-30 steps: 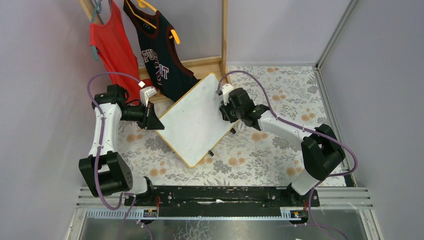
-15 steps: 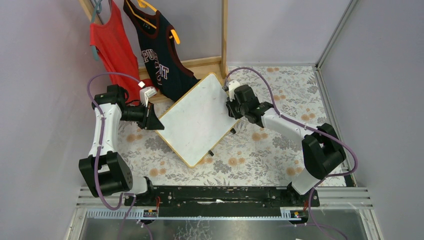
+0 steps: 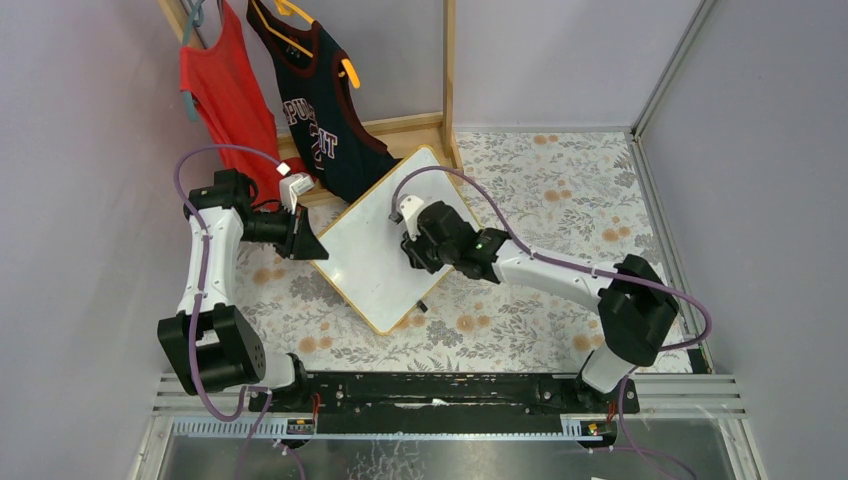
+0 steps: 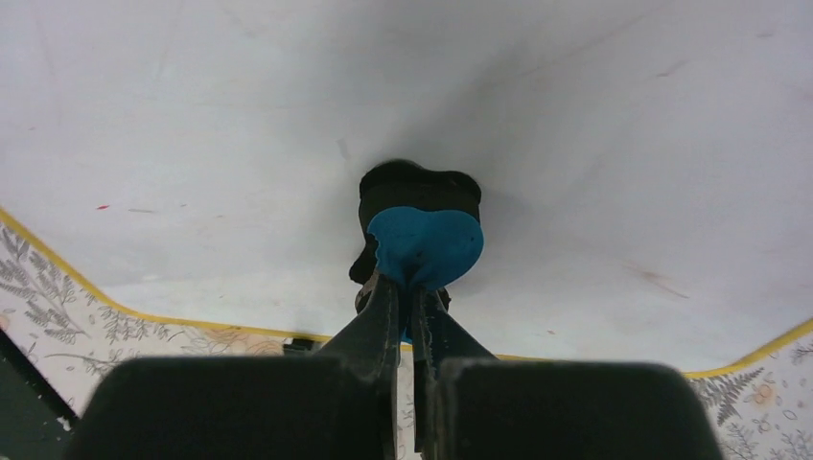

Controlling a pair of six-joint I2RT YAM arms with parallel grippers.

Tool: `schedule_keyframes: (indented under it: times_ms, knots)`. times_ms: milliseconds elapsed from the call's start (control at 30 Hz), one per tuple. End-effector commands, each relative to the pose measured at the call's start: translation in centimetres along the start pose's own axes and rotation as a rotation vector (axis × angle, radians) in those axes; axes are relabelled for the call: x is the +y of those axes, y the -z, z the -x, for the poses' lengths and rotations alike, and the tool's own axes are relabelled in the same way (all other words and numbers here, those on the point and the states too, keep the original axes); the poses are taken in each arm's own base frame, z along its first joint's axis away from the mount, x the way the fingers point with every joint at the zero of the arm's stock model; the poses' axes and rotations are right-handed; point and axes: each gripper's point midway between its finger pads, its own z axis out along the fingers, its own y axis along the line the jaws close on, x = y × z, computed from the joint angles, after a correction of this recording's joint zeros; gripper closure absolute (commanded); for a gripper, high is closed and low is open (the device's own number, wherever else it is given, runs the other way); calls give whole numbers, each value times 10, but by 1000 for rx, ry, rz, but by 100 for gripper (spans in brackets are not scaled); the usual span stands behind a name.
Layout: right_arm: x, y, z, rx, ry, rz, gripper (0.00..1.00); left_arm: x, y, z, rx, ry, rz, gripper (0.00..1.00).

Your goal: Erase the whiteboard

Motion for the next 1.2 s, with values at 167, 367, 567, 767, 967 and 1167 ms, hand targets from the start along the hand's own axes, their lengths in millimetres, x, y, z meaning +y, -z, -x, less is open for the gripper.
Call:
schedule_keyframes:
  times_ms: [167, 367, 567, 767, 967, 1167]
  knots:
    - [78, -5, 8, -27, 143, 96, 100, 18, -1, -3, 36, -89, 83, 100]
    - [113, -4, 3, -12, 203, 148, 100, 19, -2, -5, 39, -84, 86, 100]
    - [148, -9, -8, 19, 261, 197, 100, 18, -4, -5, 37, -80, 81, 100]
    - [143, -12, -9, 17, 267, 162, 100, 19, -4, -7, 42, -80, 88, 100]
    - [121, -8, -3, -15, 277, 68, 100, 19, -4, -7, 42, -80, 86, 100]
    - [87, -7, 7, -33, 224, 6, 100, 19, -4, -8, 44, -82, 87, 100]
